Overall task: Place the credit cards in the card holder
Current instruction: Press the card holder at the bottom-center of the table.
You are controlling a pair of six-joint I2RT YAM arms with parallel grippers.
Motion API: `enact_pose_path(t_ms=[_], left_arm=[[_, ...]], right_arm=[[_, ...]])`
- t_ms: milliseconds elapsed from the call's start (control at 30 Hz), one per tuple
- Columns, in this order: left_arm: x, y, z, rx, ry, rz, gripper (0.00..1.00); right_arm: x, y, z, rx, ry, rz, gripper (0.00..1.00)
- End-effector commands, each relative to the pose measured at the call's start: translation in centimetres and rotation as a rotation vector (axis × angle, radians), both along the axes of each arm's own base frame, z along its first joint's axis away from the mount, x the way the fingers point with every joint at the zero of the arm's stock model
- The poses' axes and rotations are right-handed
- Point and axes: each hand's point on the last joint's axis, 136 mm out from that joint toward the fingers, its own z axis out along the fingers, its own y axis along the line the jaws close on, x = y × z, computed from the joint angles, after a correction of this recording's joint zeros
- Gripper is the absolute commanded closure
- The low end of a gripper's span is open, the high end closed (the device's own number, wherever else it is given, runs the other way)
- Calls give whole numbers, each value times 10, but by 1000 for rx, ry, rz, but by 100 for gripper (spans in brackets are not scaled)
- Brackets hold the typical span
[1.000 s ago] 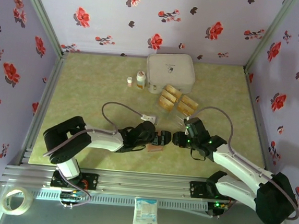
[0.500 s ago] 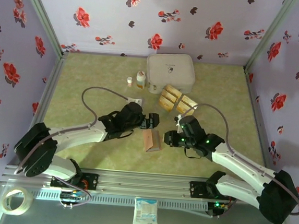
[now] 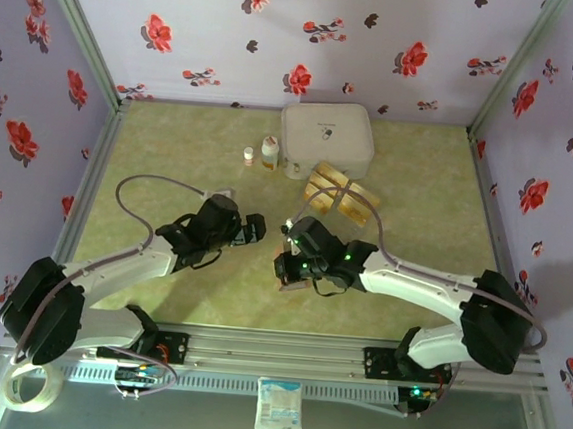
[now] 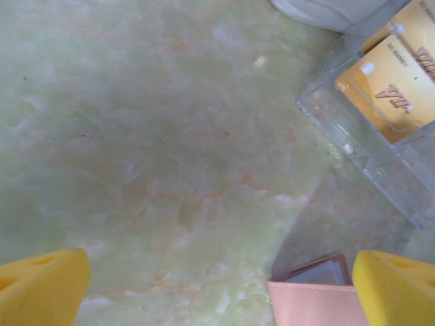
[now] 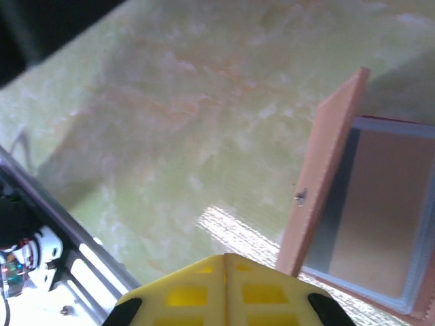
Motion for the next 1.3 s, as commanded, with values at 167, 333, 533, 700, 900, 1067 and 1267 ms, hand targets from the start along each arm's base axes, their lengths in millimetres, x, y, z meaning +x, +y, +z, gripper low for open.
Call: enact_pose_path(t_ms=[167, 333, 533, 700, 900, 1067, 1267], left_arm=[[-5, 6, -9, 49, 29, -19, 0], [-4, -6, -13, 59, 57, -81, 0], [-7, -16, -19, 96, 74, -152, 0], [-8, -22, -30, 182, 79, -212, 0], [-8, -31, -45, 330, 76, -294, 0], [-10, -46, -48, 375, 38, -355, 0], [-11, -55, -50, 365, 12, -376, 0]], right_arm=[[12, -32, -28, -69, -11, -82, 100], [16, -40, -47, -72, 15, -113, 100], [18, -42, -63, -86, 32, -123, 100], [18, -41, -73, -76, 46, -130, 100], [18, -39, -83, -73, 62, -131, 100], [16, -41, -87, -76, 69, -135, 100], [15, -43, -90, -81, 74, -139, 100]])
